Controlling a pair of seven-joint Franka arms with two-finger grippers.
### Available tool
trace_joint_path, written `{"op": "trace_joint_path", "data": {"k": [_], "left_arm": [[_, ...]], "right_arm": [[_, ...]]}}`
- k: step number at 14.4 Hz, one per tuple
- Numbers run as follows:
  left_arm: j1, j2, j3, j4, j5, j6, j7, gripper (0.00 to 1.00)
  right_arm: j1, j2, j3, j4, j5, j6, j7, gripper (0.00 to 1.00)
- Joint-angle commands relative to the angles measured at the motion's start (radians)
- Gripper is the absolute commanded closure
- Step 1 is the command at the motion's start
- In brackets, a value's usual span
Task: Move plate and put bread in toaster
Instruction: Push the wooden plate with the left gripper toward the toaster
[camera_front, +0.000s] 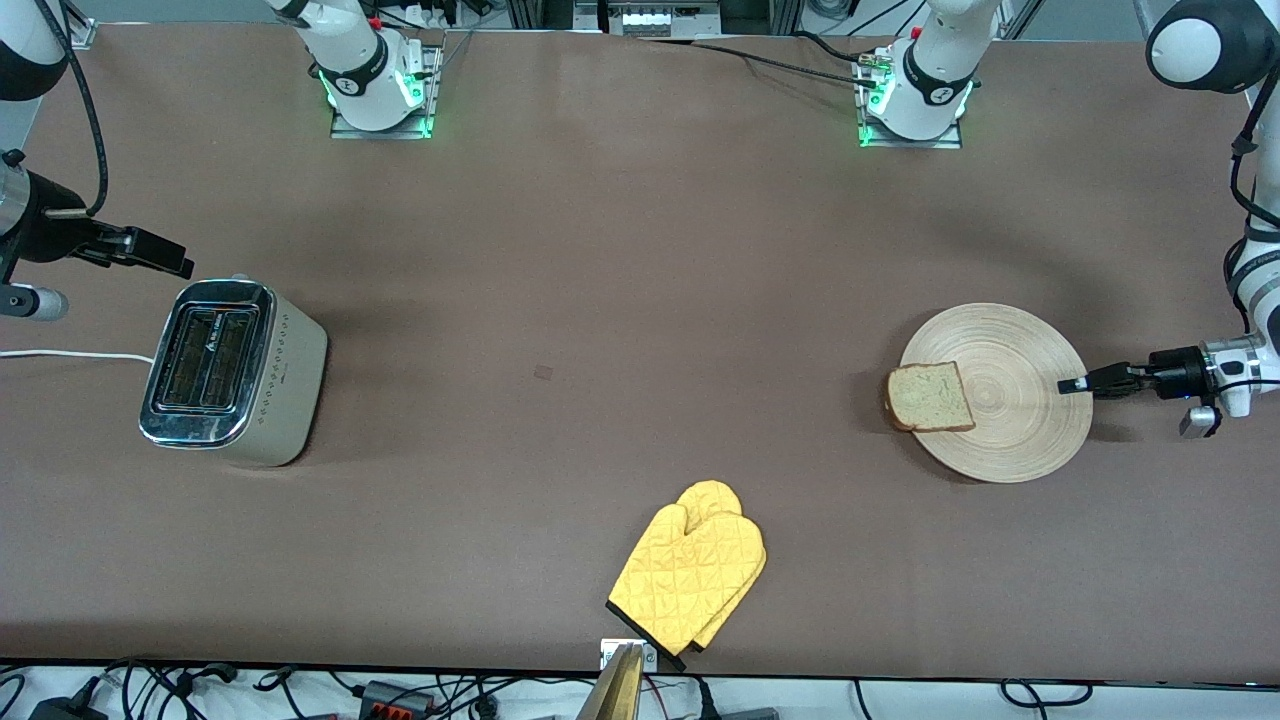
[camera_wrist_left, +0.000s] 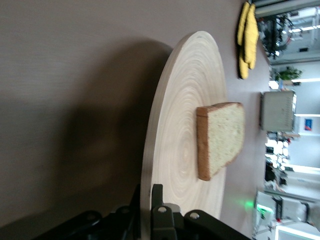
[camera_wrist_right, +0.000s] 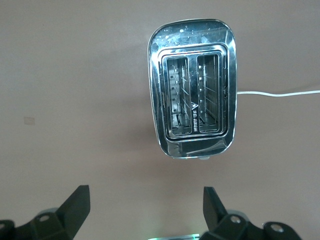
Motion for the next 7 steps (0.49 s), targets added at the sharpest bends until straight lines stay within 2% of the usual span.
{"op": "trace_joint_path", "data": {"k": [1,5,7], "left_arm": [[-0.024,-0.010,-0.101,0.007,-0.010,-0.060,-0.064,0.99],[-0.110,-0.024,-0.212,-0.002,-0.047,0.024,-0.247,0.99],[-0.148,-0.025,-0.276,-0.056,-0.085,0.113,-0.249,0.99]], "right_arm": [[-0.004,0.006,0.006,0.021,0.014,-0.016,0.011,0.00],[-0.004,0.006,0.006,0.021,0.014,-0.016,0.011,0.00],[-0.004,0.006,0.006,0.021,0.014,-0.018,0.011,0.00]]}}
